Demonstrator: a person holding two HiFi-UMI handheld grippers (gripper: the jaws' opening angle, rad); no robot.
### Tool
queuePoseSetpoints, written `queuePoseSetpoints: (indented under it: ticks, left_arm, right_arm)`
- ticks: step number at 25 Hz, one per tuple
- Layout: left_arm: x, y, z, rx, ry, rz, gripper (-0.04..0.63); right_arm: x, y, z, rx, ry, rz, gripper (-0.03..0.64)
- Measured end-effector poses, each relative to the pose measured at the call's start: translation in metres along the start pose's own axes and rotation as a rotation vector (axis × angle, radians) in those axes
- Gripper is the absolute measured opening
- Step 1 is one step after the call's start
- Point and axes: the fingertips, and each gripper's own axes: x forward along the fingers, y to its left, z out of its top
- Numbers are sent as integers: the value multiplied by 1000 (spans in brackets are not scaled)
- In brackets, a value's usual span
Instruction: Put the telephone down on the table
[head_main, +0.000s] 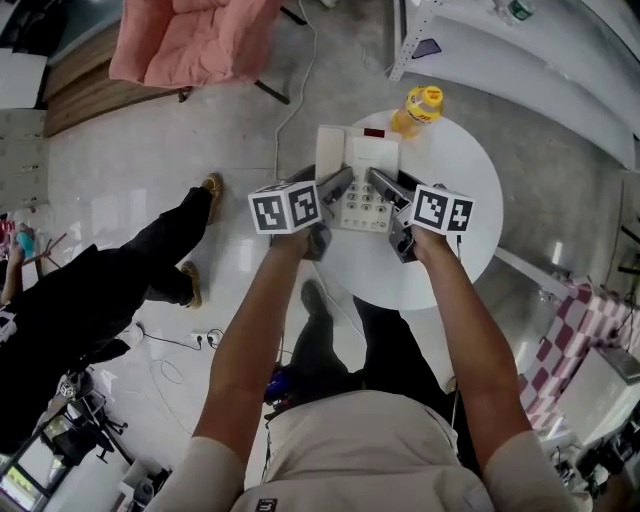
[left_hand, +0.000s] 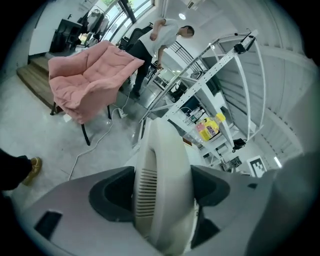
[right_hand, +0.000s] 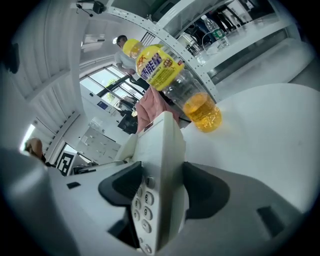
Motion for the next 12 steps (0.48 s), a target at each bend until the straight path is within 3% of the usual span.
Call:
queuePoseSetpoints:
  ticks: [8,12]
  left_arm:
    - [26,12,-27,-61,49,-12,330]
    - [34,17,-29,-47,50,-9,331]
  right_arm:
    - [12,-28,-16,27,30,-28,244]
    - [18,-36,-17,25,31,-32,244]
